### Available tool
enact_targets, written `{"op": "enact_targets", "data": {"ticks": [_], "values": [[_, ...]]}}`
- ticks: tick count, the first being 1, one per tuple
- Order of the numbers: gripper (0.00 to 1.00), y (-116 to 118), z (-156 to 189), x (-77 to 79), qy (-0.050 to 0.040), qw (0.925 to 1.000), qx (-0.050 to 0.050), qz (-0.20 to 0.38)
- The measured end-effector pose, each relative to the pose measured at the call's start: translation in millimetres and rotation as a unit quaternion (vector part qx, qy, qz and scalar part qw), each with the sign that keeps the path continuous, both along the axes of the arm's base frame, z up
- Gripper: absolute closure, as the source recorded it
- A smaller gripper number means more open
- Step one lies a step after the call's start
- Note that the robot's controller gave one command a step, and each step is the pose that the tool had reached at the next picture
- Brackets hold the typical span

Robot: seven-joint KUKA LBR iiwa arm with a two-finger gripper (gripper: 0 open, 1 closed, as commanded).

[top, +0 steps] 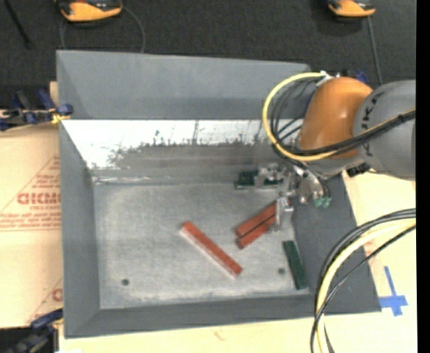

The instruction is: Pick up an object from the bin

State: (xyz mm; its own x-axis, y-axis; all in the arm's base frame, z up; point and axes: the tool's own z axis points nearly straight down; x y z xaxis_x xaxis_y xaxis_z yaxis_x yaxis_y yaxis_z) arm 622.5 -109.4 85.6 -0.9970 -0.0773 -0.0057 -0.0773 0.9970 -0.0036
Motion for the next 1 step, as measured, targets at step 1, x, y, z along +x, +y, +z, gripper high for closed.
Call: {"op": "enact_targets", "data": {"ticks": [1], "values": [[1.0,0.2,0.0,0.0,0.0,1.0,0.0,0.001]]}}
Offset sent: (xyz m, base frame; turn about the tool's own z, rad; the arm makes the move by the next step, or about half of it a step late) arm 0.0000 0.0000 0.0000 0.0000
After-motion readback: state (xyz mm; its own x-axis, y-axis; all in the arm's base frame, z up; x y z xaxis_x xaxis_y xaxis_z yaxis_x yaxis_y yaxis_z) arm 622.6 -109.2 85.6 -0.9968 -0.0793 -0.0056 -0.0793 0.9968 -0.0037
